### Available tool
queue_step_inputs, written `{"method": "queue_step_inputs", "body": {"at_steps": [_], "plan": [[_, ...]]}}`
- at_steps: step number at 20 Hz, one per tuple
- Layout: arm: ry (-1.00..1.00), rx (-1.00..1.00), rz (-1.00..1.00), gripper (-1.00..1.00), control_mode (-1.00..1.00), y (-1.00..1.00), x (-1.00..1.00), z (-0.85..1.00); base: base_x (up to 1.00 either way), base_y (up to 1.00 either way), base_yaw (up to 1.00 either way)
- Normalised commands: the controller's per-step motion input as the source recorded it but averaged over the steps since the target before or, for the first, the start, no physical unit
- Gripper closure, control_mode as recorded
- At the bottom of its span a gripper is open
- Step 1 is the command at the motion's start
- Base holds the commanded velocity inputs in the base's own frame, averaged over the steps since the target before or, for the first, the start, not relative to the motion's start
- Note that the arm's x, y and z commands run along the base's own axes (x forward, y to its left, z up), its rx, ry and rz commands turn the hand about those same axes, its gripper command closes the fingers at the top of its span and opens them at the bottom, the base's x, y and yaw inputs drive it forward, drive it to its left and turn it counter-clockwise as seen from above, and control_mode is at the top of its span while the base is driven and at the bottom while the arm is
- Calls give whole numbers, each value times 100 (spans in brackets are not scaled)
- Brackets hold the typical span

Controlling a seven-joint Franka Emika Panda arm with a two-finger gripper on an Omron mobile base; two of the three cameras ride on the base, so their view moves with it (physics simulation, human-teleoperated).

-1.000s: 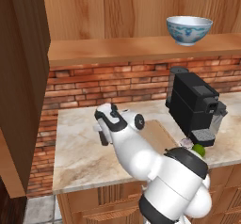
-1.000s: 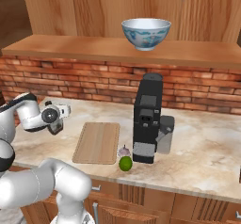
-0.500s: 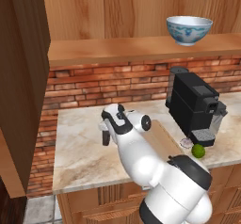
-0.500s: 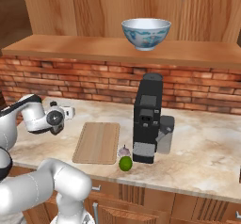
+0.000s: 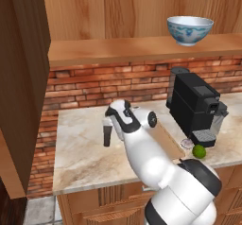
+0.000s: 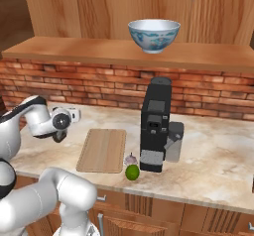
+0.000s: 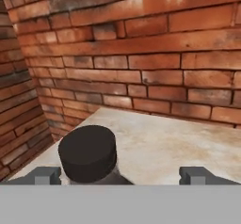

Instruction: Open the cabinet. Place the bowl and condiment on the counter. Then place the lime and garlic on the cutting board.

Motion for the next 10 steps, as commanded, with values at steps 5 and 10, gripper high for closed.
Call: {"method": "queue_step_inputs", "body": {"at_steps": [5, 10], "plan": [[2, 3, 0, -100, -100, -3, -3, 44, 0, 0, 0], [1, 4, 0, -100, -100, -14, -19, 48, 0, 0, 0]]}}
